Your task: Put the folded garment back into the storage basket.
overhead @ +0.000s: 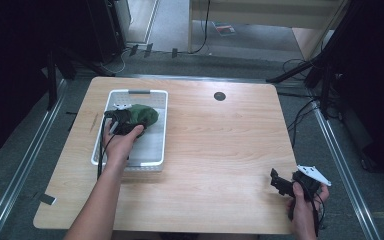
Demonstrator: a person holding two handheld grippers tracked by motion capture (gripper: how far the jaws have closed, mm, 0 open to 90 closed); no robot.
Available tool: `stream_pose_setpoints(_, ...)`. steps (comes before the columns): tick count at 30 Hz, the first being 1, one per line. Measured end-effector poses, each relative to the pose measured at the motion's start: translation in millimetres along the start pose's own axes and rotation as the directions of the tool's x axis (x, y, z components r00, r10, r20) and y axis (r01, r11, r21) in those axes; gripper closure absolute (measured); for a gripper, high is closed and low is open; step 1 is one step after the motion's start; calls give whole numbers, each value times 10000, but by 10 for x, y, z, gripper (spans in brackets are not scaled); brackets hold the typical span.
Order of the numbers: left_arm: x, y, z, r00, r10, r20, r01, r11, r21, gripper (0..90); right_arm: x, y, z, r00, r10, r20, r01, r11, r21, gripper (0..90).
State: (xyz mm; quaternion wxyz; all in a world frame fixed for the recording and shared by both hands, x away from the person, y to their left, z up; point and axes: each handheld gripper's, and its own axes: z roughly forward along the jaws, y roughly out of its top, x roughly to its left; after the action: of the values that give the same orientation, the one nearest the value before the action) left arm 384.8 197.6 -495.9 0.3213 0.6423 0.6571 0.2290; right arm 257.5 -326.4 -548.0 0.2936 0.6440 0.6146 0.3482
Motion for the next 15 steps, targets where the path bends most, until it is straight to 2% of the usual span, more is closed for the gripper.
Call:
stream_pose_setpoints(3, 4, 1, 10, 9999, 24, -141, -22, 9998, 205, 320, 0, 0, 0, 10000, -3, 4, 3, 10000, 8, 0)
stream_pose_setpoints(5, 13, 5, 9, 9998, -9, -197, 15, 9996, 278, 291, 0, 0, 0, 10000, -15, 4, 15, 10000, 11, 0)
stream_pose_setpoints(6, 17, 9, 5, 9997, -13, -226, 21, 9994, 340, 247, -1, 0, 2, 10000, -9, 4, 9, 10000, -1, 0)
stream_pose_setpoints(7, 20, 13, 2, 9997, -4, -252, 14, 9991, 427, 247, -1, 0, 2, 10000, -9, 4, 9, 10000, -1, 0)
stream_pose_setpoints(8, 16, 16, 3, 9996, -76, -256, 87, 9990, 440, 228, -1, 0, 2, 10000, -4, 6, 4, 10000, 2, 0)
stream_pose_setpoints(9, 16, 23, 0, 9998, -85, -181, 94, 9988, 479, 169, 0, 1, 2, 10000, 2, 11, -2, 10000, 3, 0)
stream_pose_setpoints(10, 10, 31, -10, 9999, -135, -87, 140, 9987, 487, 169, 0, 1, 2, 10000, 2, 11, -2, 10000, 3, 0)
stream_pose_setpoints(13, -2, 60, -66, 9996, -296, -36, 297, 9994, 204, 89, 0, 1, 2, 10000, 4, 10, -4, 10000, 5, 0)
stream_pose_setpoints(15, -13, 61, -88, 9996, -275, 59, 275, 9996, 65, 79, 0, 1, 2, 10000, -43, 12, 43, 10000, 15, 0)
